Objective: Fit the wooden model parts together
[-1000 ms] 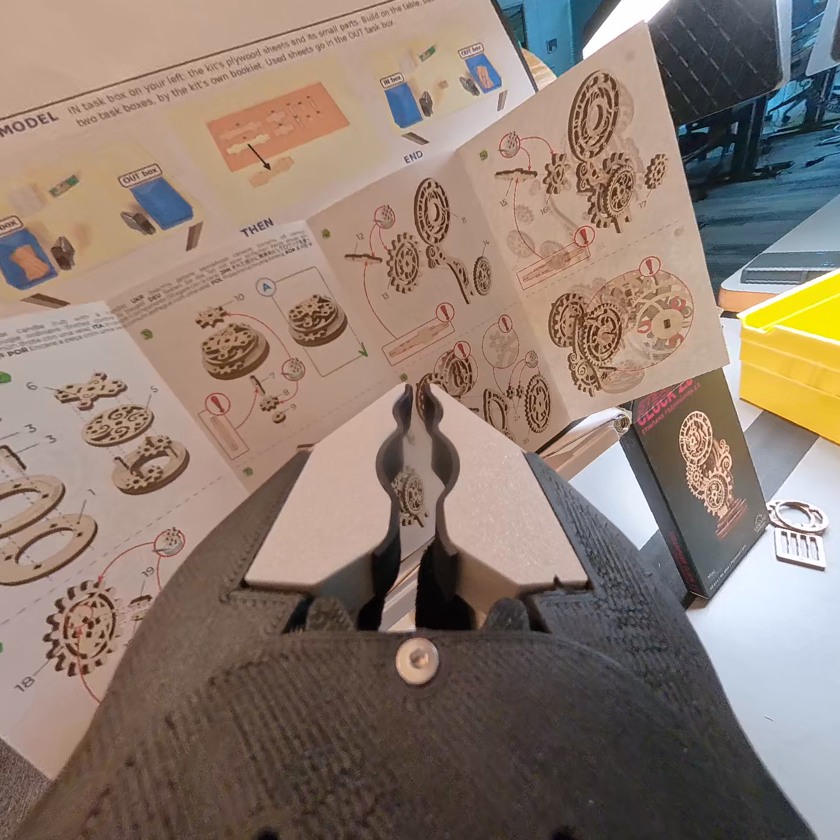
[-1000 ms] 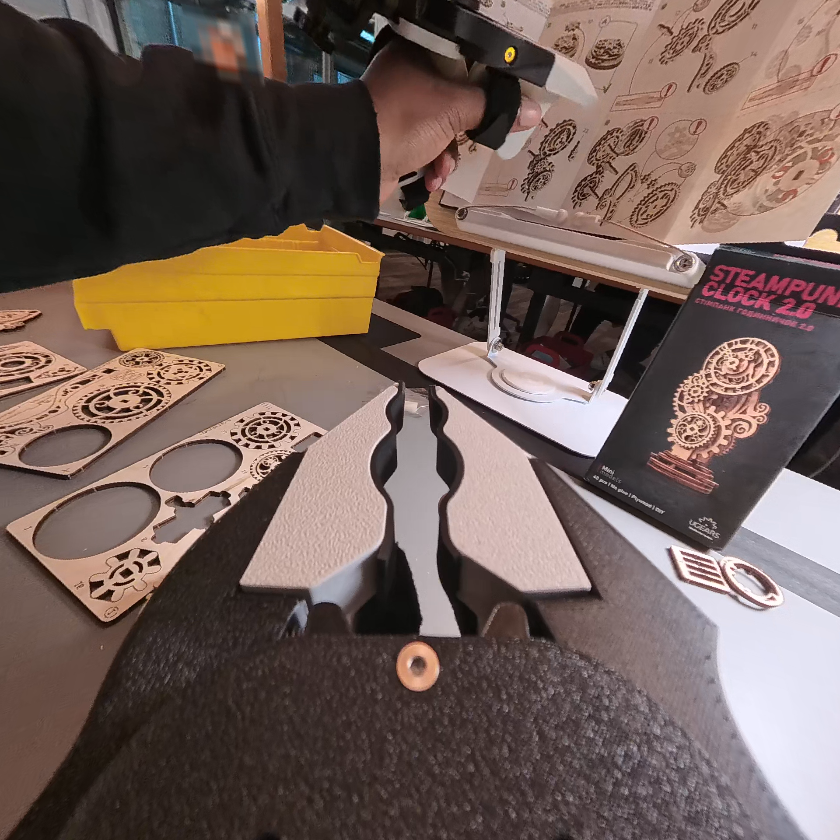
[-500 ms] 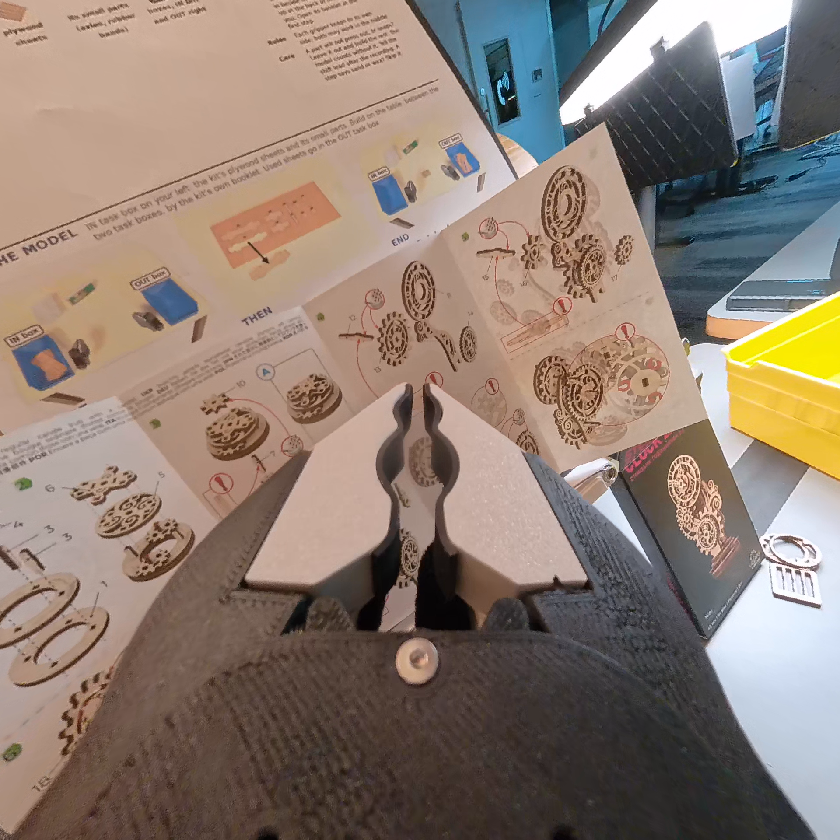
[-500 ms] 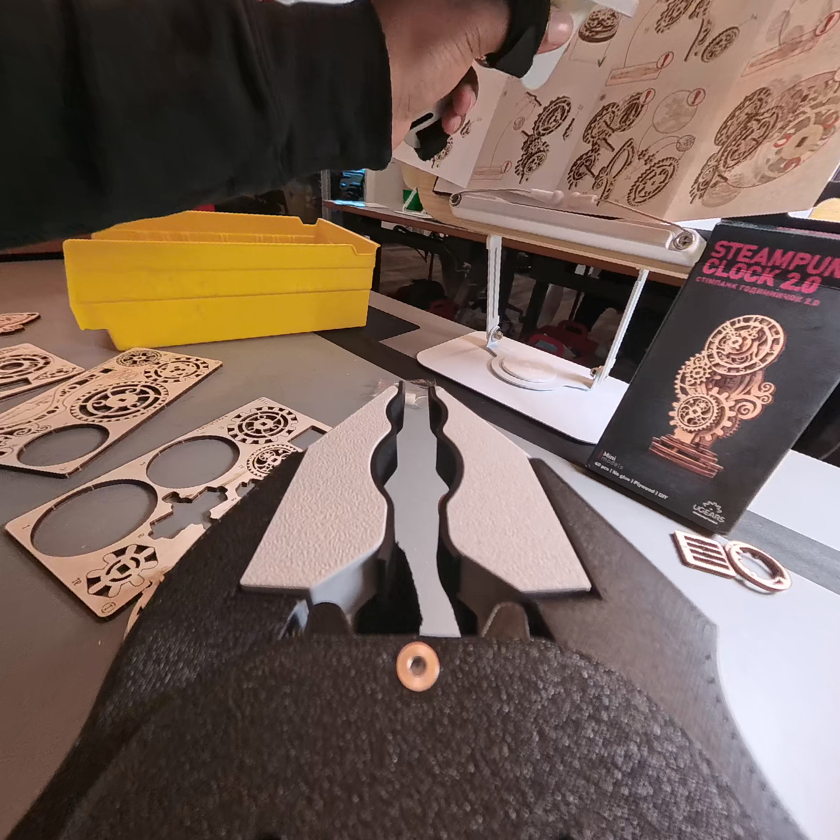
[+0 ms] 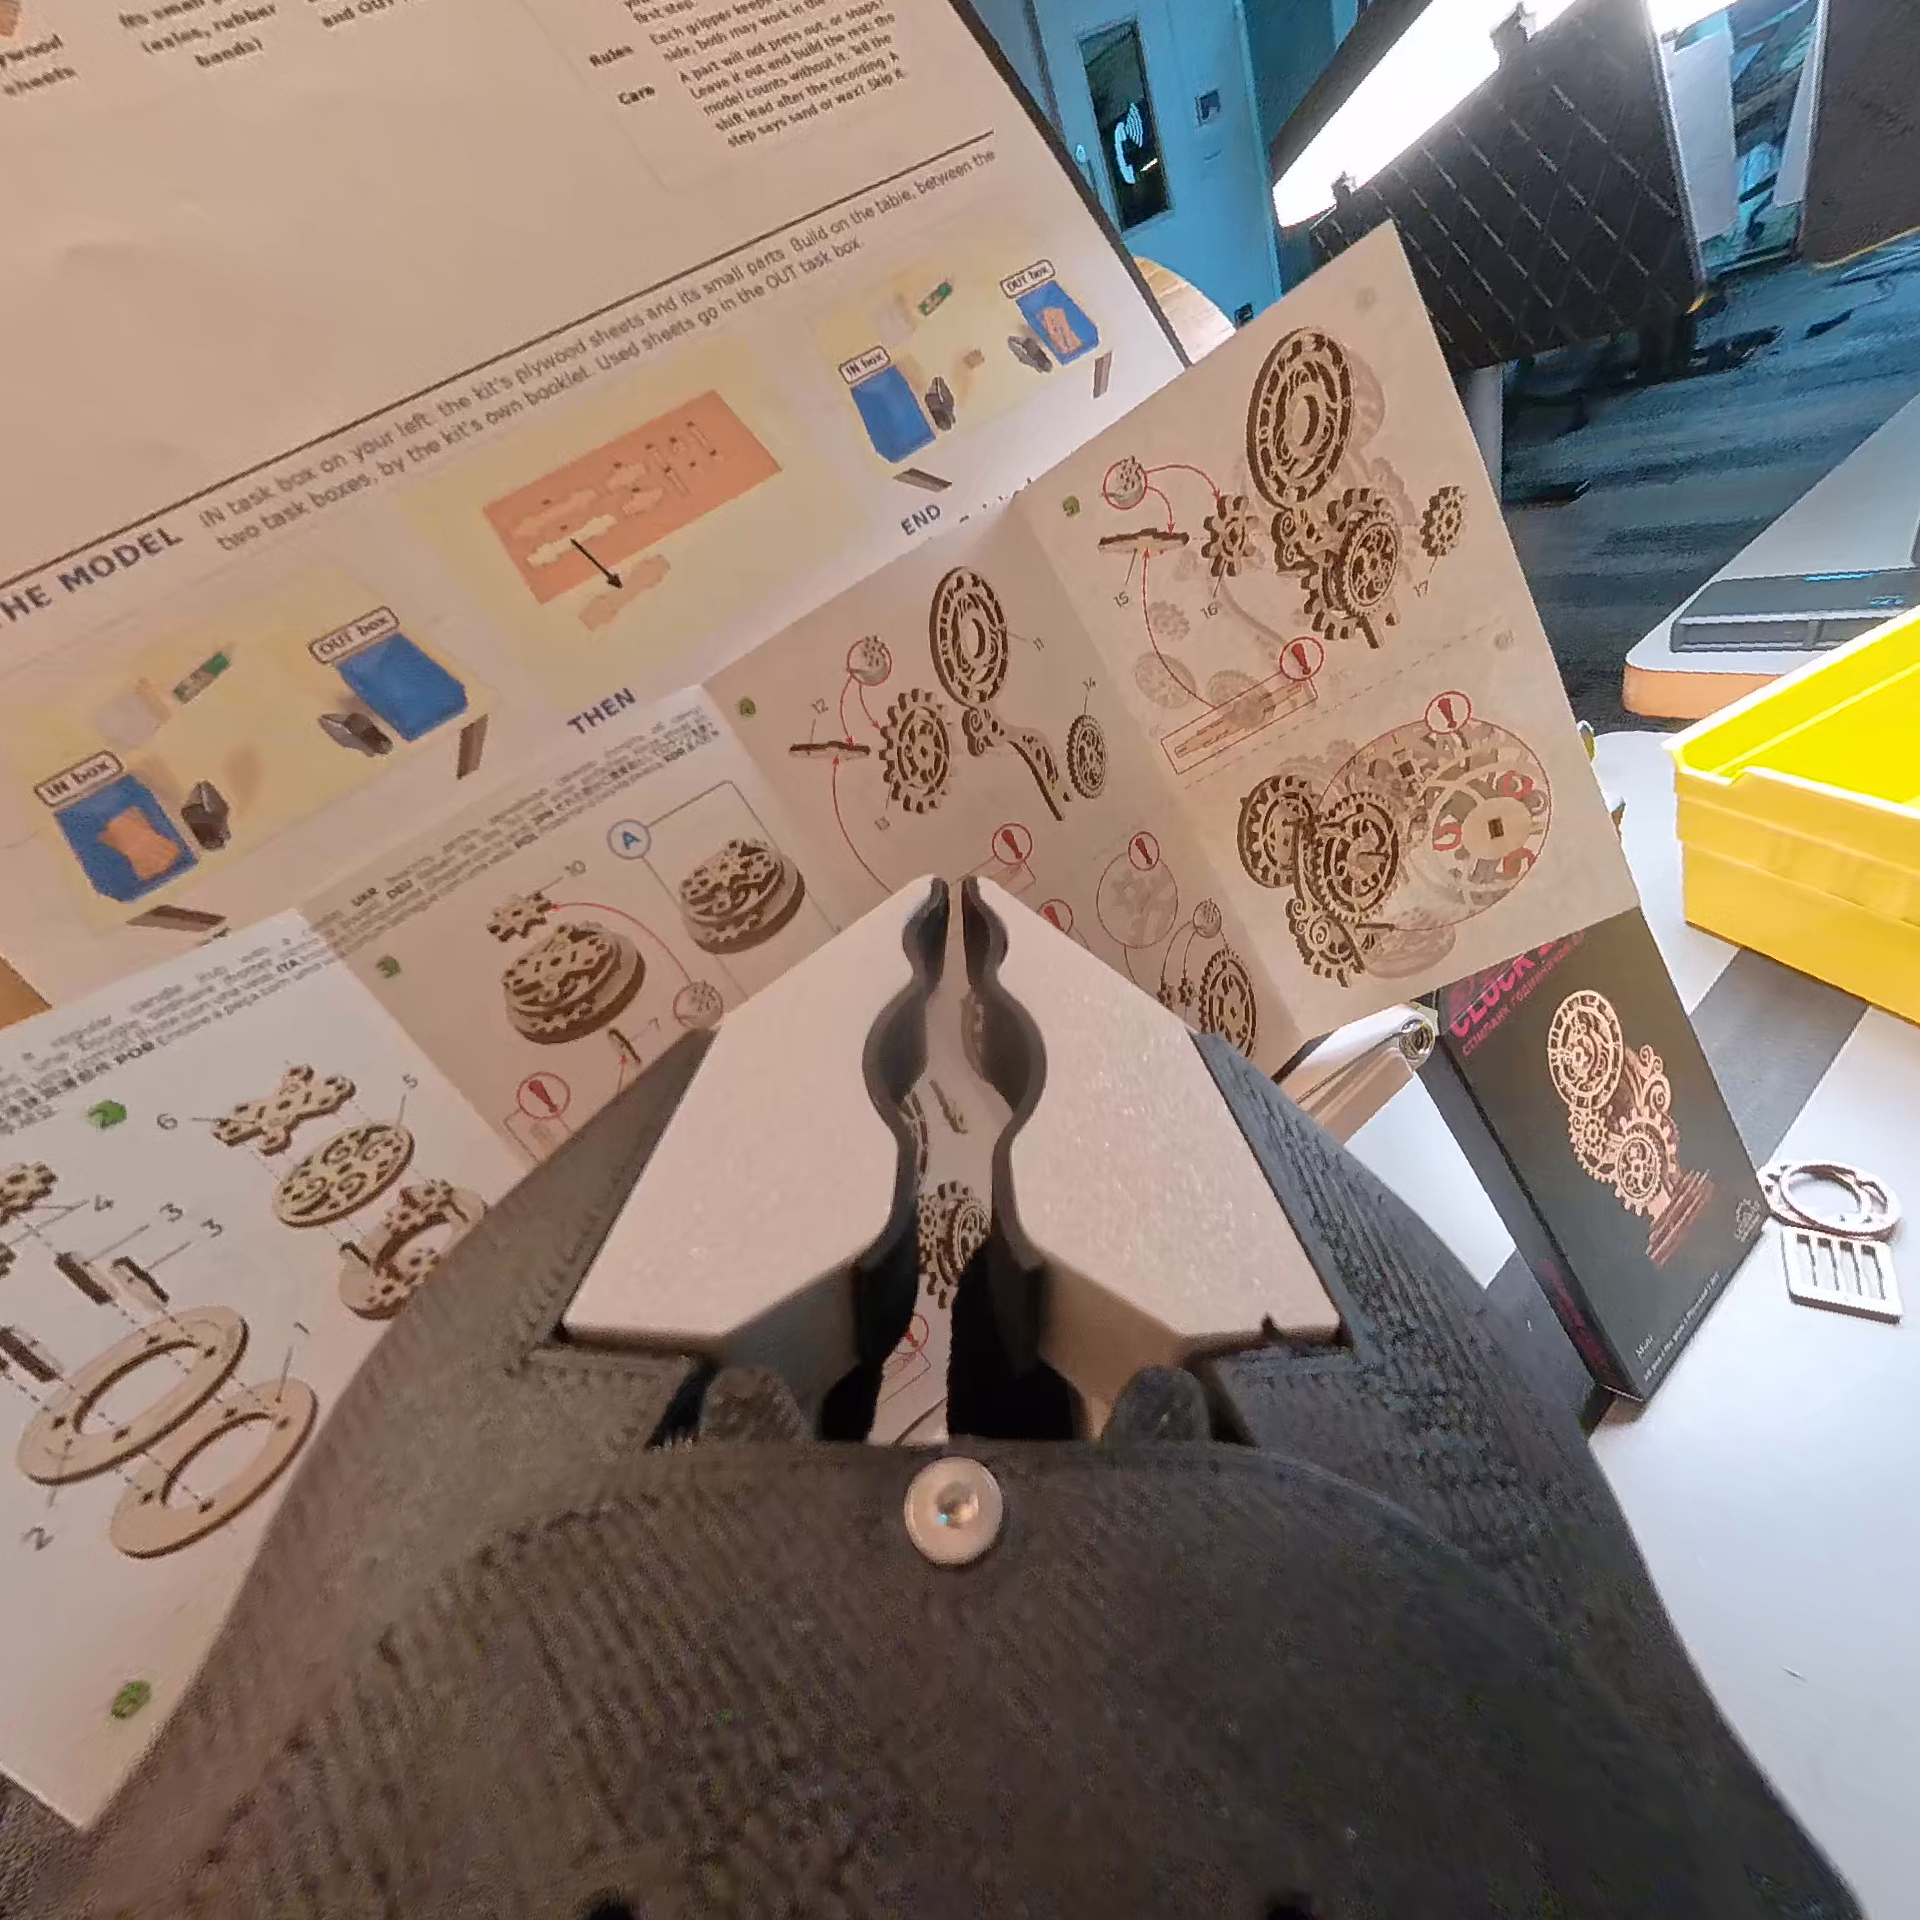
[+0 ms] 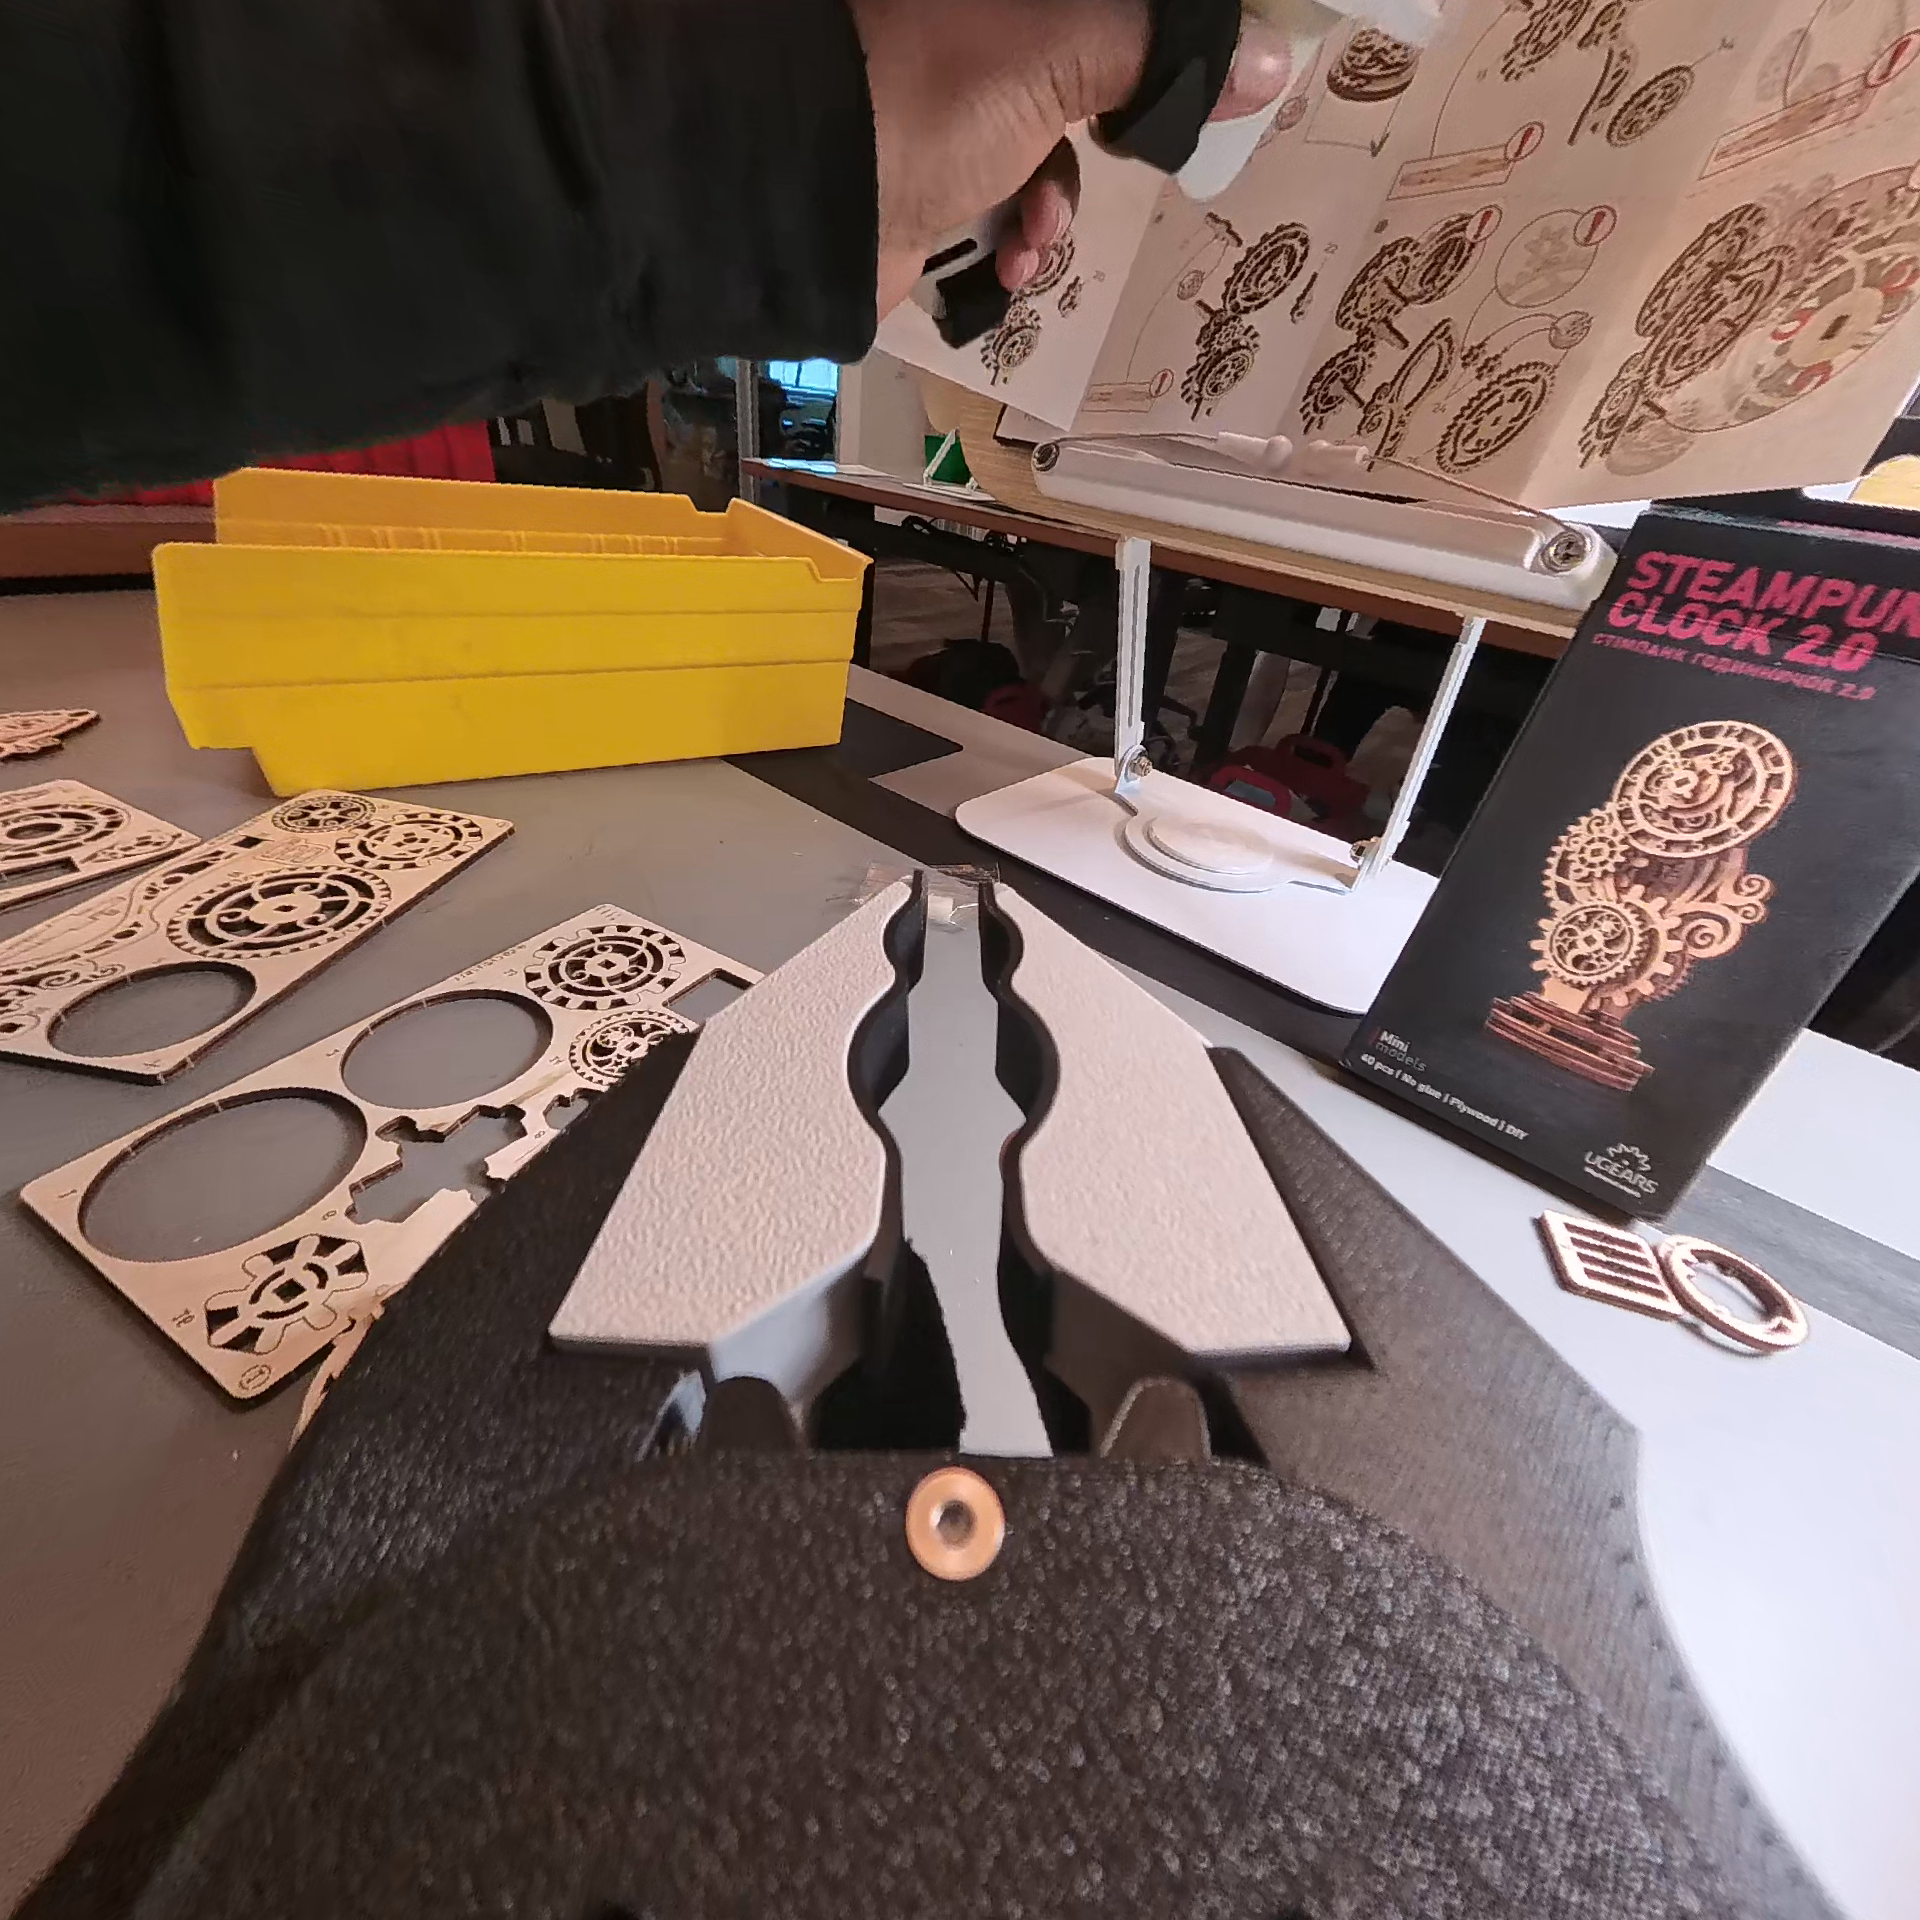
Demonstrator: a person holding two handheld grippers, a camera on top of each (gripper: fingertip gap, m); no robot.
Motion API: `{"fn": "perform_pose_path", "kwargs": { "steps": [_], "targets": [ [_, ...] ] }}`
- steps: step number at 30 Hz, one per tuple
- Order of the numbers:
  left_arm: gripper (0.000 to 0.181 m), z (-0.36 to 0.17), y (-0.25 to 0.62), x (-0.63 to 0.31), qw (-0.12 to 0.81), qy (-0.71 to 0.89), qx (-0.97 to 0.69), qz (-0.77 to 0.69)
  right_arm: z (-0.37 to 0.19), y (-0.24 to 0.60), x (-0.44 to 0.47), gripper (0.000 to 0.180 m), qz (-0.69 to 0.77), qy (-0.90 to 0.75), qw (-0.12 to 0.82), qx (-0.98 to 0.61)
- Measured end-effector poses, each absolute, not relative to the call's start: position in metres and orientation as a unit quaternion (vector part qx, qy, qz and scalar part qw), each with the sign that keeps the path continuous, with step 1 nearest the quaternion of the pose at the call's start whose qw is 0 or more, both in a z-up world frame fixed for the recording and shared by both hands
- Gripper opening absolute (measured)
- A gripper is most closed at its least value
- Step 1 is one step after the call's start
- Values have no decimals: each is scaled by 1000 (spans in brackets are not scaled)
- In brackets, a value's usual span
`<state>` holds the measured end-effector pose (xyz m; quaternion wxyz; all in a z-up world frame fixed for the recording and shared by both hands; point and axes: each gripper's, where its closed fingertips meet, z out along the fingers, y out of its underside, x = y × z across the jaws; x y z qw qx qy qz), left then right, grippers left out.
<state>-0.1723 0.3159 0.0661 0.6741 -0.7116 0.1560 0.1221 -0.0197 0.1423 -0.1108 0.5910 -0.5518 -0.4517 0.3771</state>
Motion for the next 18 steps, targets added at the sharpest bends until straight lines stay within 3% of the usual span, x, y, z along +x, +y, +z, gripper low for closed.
{"fn": "perform_pose_path", "kwargs": {
  "steps": [18],
  "targets": [
    [5,53,325,-164,703,154,-686,102,-111,142,-20,7,378,-453,590,-552]
  ]
}}
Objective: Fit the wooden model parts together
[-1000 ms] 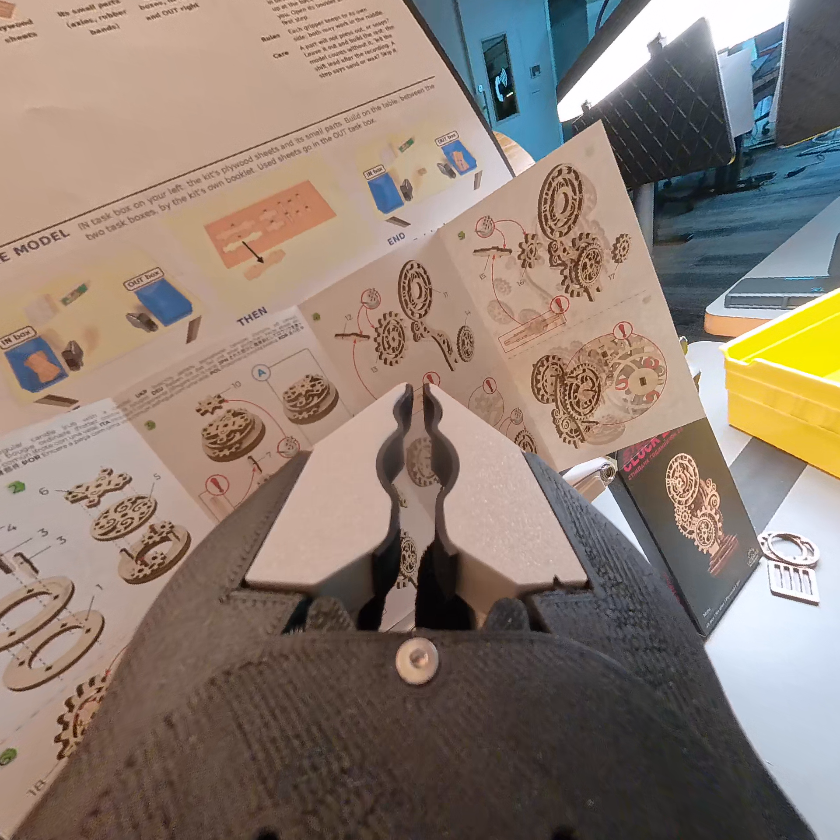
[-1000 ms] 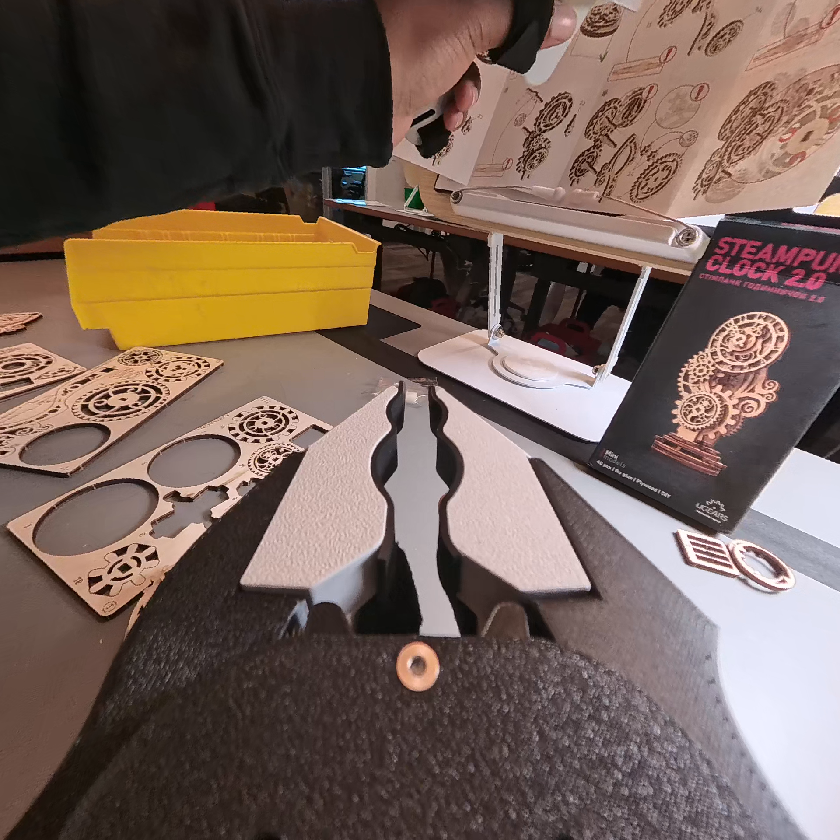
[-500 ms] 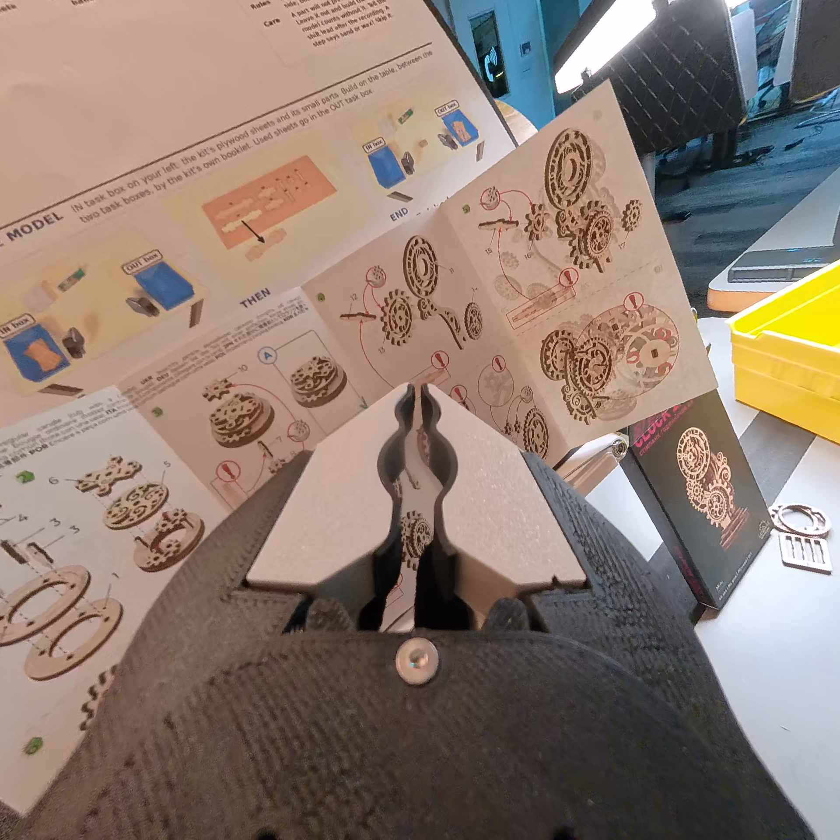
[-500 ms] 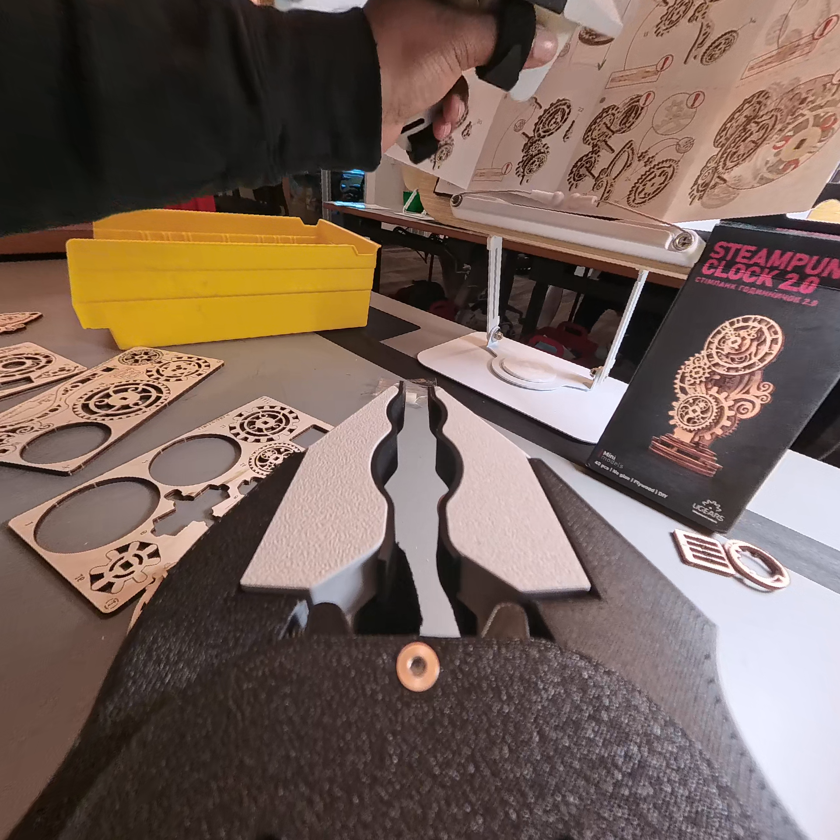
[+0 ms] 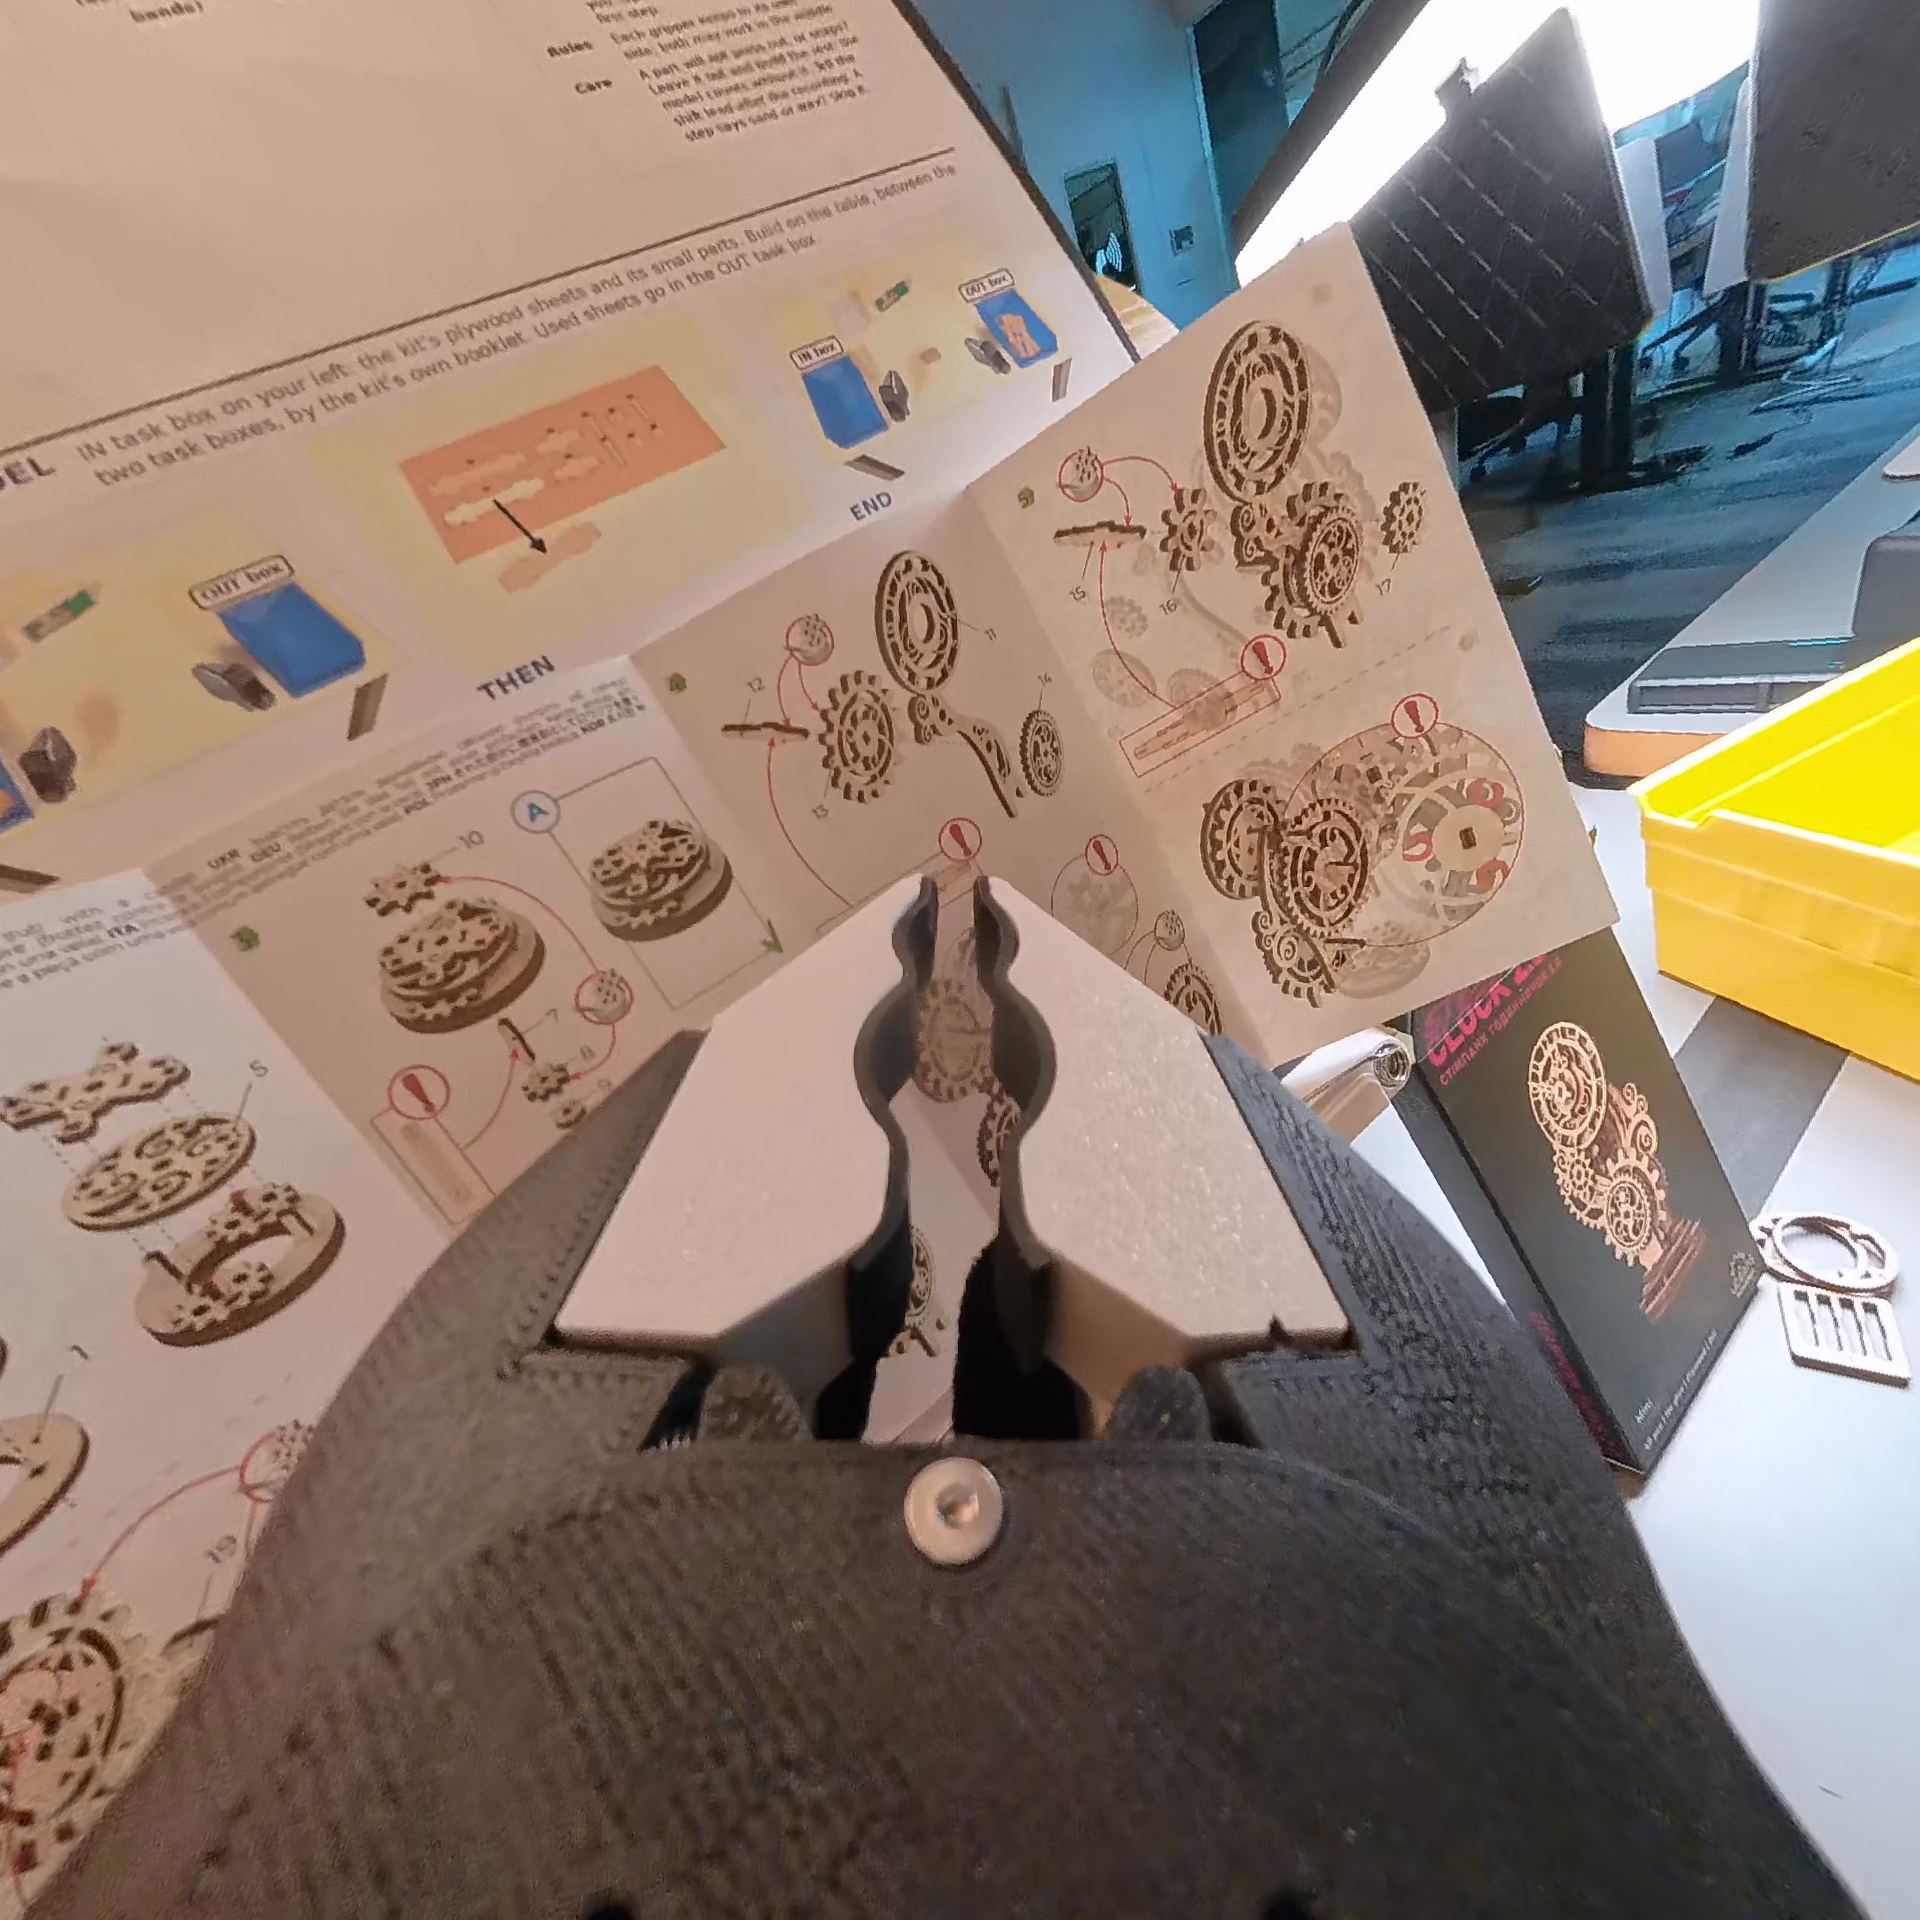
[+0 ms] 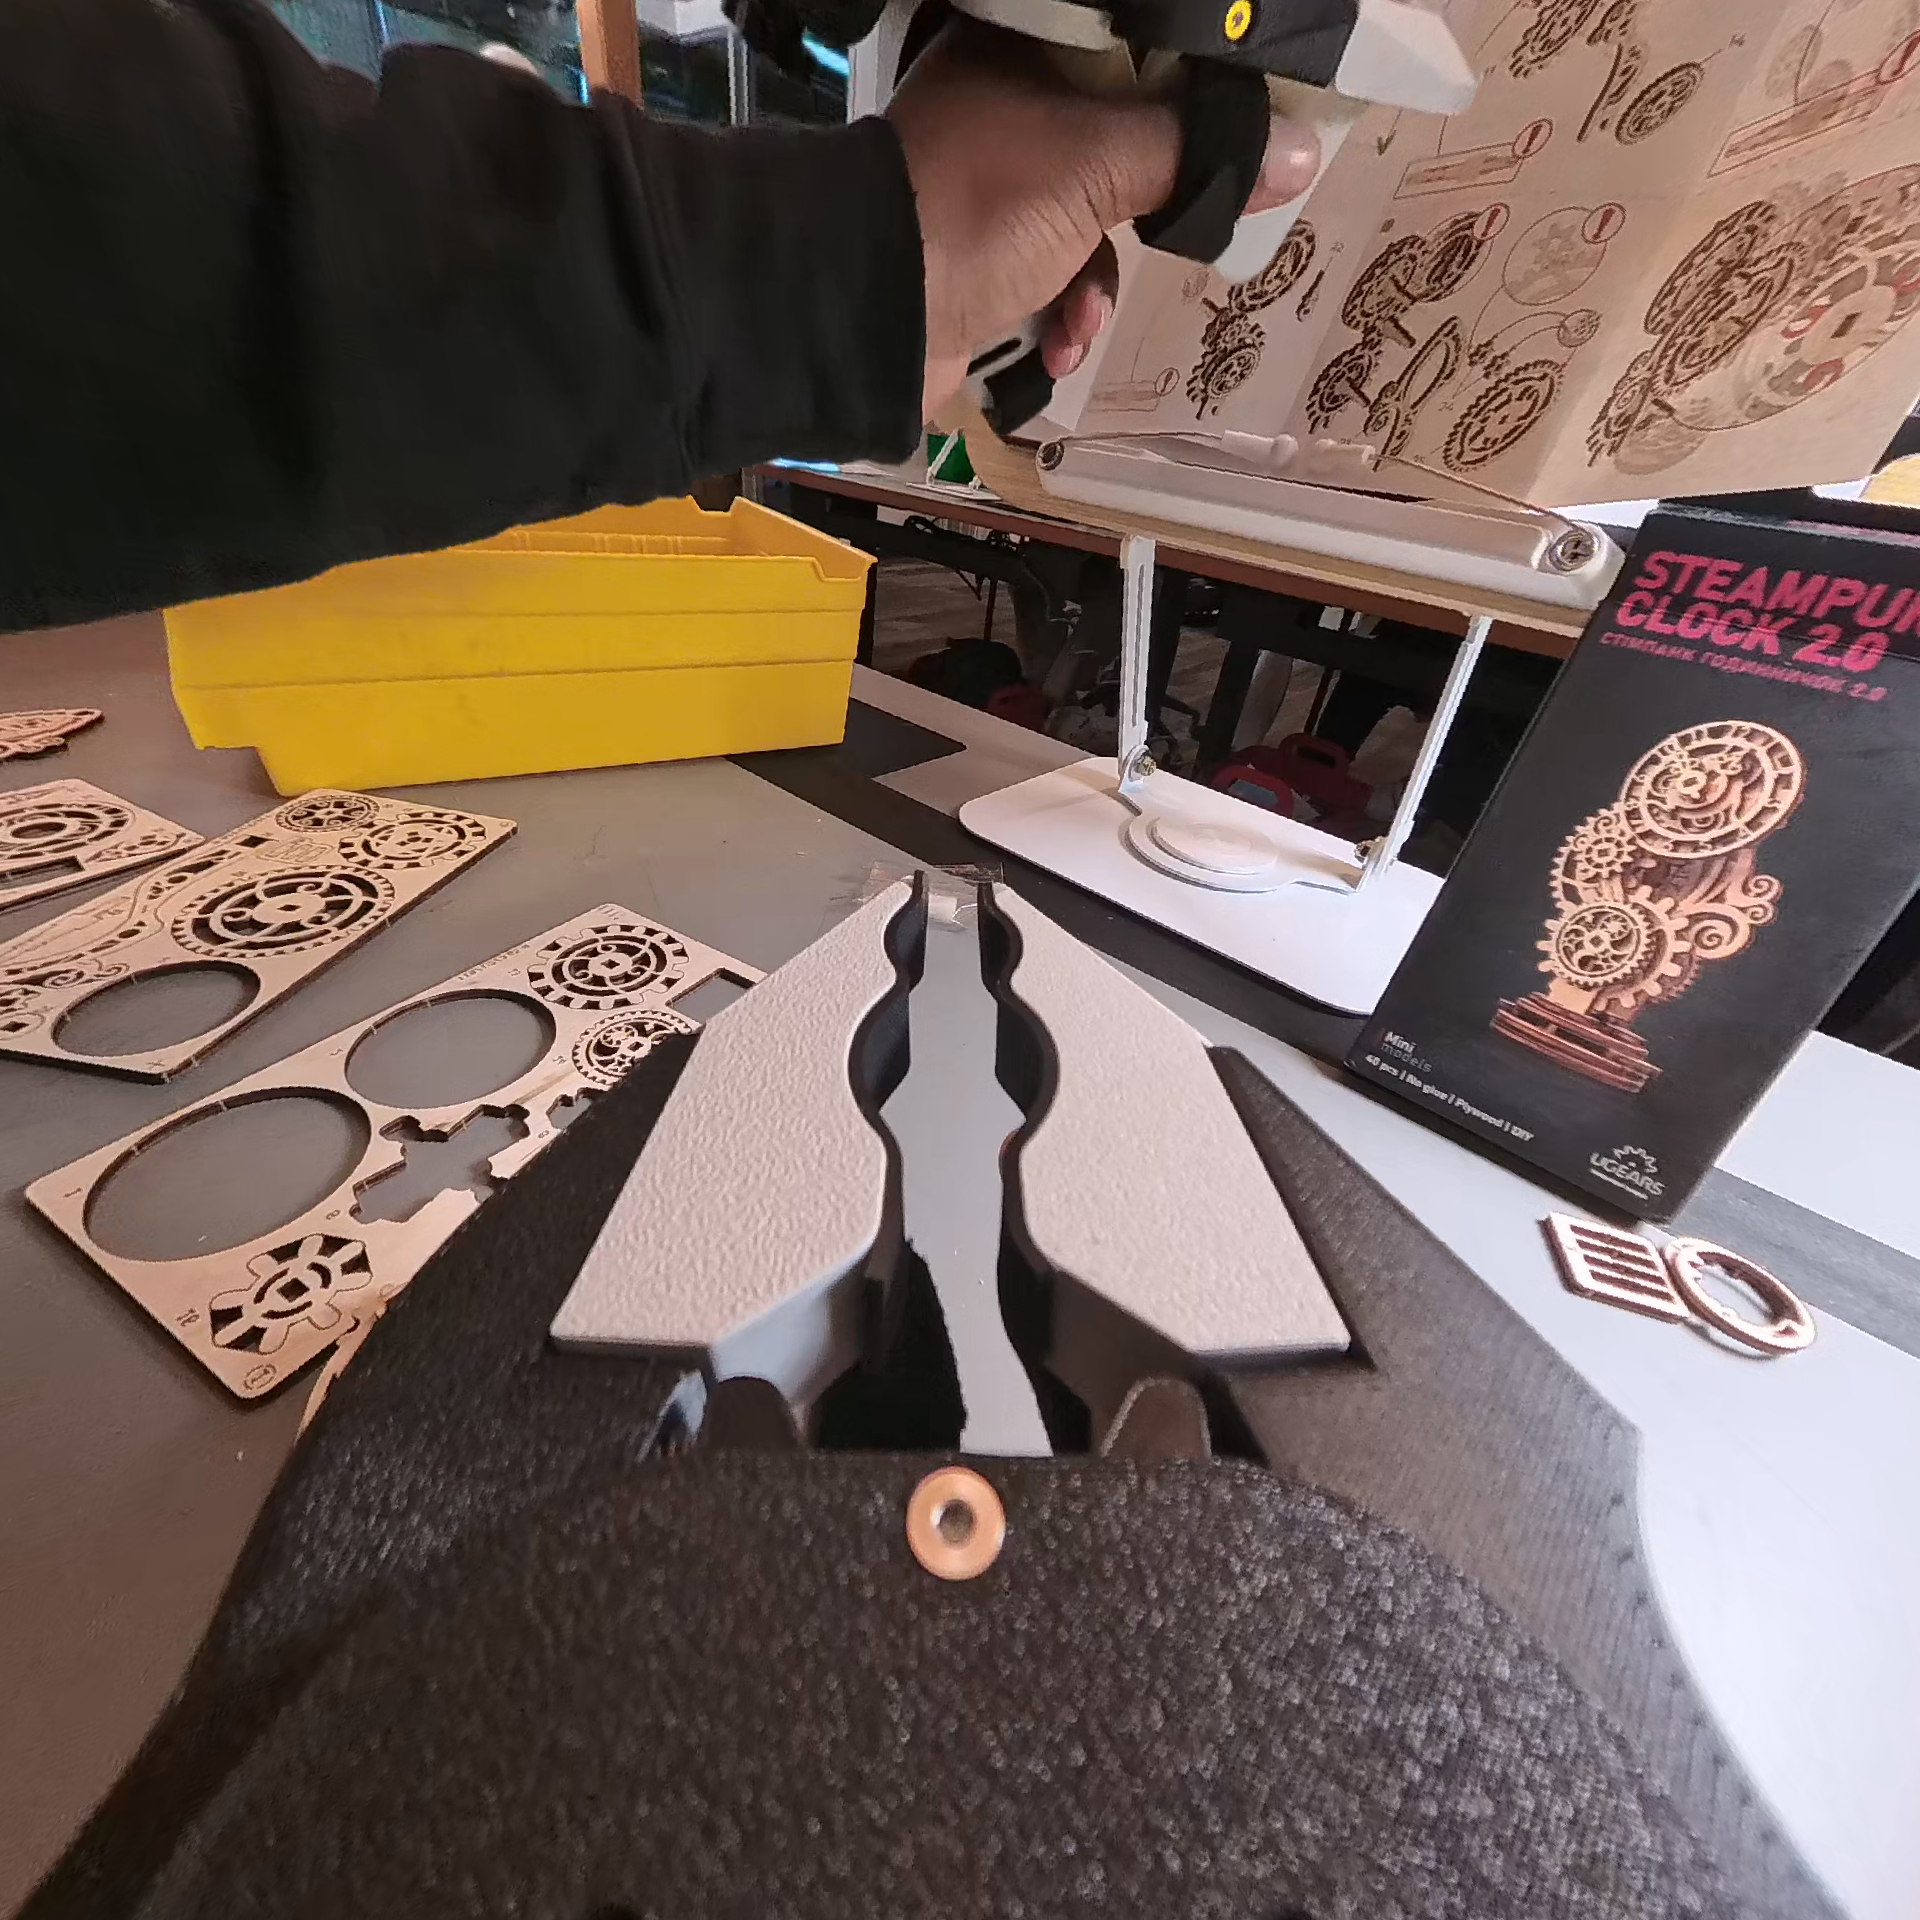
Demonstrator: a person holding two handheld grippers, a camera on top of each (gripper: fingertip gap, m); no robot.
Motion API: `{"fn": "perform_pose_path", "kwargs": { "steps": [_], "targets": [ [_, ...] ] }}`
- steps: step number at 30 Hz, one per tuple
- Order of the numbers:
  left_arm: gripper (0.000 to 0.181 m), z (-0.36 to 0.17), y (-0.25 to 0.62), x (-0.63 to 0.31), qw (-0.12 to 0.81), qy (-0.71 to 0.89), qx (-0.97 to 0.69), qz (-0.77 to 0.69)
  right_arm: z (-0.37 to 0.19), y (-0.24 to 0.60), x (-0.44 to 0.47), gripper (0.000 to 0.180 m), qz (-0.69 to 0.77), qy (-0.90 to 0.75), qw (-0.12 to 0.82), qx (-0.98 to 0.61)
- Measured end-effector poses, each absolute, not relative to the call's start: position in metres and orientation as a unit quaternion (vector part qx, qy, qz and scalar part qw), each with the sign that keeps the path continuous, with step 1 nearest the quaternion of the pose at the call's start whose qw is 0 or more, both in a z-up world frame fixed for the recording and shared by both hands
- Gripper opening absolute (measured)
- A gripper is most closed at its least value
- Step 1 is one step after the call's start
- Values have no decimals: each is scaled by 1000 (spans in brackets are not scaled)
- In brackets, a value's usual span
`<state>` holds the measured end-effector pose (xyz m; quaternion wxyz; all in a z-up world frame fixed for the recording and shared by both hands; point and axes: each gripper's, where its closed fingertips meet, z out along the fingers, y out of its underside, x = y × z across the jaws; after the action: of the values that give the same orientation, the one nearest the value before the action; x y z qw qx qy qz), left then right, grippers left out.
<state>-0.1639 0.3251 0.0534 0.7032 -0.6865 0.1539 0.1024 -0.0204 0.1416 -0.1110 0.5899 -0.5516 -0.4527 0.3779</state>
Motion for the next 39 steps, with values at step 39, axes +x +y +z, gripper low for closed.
{"fn": "perform_pose_path", "kwargs": {
  "steps": [39],
  "targets": [
    [20,38,254,-197,753,75,-650,64,-111,140,-21,7,378,-456,590,-549]
  ]
}}
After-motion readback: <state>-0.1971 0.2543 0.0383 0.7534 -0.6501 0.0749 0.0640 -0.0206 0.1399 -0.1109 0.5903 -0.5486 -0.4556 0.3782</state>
